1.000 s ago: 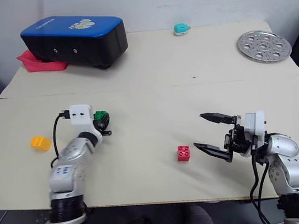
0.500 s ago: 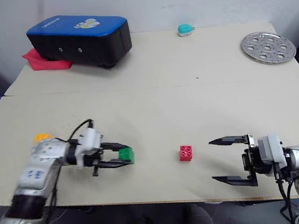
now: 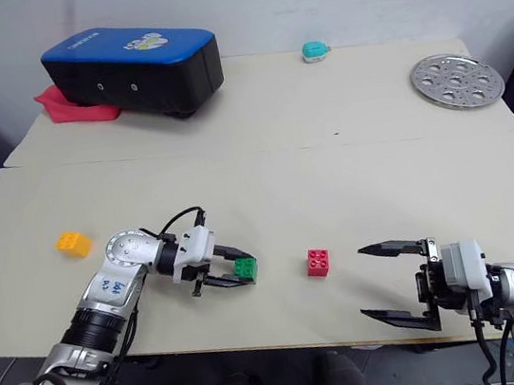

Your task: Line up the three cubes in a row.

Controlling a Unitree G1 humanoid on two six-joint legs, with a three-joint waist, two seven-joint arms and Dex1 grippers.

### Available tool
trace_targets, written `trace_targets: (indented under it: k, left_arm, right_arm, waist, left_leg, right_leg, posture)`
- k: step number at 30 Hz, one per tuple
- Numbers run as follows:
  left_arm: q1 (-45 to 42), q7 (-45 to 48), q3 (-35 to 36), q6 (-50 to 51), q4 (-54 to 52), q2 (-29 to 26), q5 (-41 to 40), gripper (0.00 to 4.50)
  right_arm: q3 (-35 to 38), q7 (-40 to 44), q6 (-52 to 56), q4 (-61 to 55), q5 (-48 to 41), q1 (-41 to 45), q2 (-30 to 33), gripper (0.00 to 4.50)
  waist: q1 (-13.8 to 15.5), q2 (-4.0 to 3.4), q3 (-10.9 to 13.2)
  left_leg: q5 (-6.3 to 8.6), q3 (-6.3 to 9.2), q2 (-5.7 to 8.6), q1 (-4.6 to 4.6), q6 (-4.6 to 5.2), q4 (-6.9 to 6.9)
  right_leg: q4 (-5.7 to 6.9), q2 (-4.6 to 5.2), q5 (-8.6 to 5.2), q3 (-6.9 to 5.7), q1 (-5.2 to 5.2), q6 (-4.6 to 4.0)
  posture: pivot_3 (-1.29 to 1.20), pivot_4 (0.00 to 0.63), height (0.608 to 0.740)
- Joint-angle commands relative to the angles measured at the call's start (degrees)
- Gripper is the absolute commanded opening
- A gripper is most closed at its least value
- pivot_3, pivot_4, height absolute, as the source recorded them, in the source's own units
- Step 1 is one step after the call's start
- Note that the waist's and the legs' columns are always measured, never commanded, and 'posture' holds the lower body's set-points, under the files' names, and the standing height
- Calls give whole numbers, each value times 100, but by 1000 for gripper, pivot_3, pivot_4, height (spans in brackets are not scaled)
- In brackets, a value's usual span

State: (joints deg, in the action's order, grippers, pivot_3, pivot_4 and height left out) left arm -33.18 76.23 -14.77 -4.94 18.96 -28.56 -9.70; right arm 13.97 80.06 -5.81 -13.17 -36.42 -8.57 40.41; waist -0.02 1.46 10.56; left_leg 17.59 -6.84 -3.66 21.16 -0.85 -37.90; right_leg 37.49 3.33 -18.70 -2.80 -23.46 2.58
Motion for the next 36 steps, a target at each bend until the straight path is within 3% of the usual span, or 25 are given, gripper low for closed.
trace_targets:
  k: [1, 16, 25, 32, 34, 36]
  left_arm:
    - [-126, -134, -86, 1, 55, 156, 135, 1508]
    - [-142, 30, -166, 510, -27, 172, 172, 1508]
    - [92, -204, 374, 560, -628, -6, -220, 4183]
    - [1176, -296, 1377, 449, -1685, -789, -799, 4183]
    - [1759, -505, 1907, 380, -2108, -1040, -929, 4183]
    - [2793, -1266, 3018, 665, -2524, -1020, -1150, 4183]
  right_arm:
    - [96, -150, 34, -292, -66, -92, 4, 4500]
    - [-77, 10, -138, 212, 57, 203, -109, 4500]
    - [-211, 206, -325, 610, 104, 403, -168, 4500]
    - [-269, 417, -450, 984, 94, 627, -222, 4500]
    - [-282, 401, -425, 1058, 36, 789, -296, 4500]
    - [-311, 248, -327, 1054, -69, 1025, -448, 4500]
  waist:
    - [4, 0, 0]
    - [-3, 0, 0]
    - [-28, 0, 0]
    - [-67, 0, 0]
    - [-111, 0, 0]
    - [-190, -2, 0]
  left_leg:
    - [-1, 0, 1, 0, -2, -2]
    - [-2, 0, 1, -1, -4, -7]
    - [-3, -1, -1, 0, -6, -7]
    - [-4, -1, -5, -5, -9, -6]
    - [-2, 0, -6, -4, -4, -6]
    - [1, -1, -8, -6, -1, -2]
  right_leg:
    - [0, 1, 0, -1, 1, 1]
    - [2, -1, 1, 0, 3, 2]
    - [6, -2, 1, 2, 0, 2]
    - [12, 2, 0, 3, 1, 0]
    - [12, 6, 0, 5, 1, 0]
    - [10, 8, 0, 8, 0, 0]
  posture:
    - [0, 150, 740]
    - [0, 150, 740]
    - [0, 150, 740]
    - [0, 150, 740]
    - [0, 150, 740]
    - [0, 150, 740]
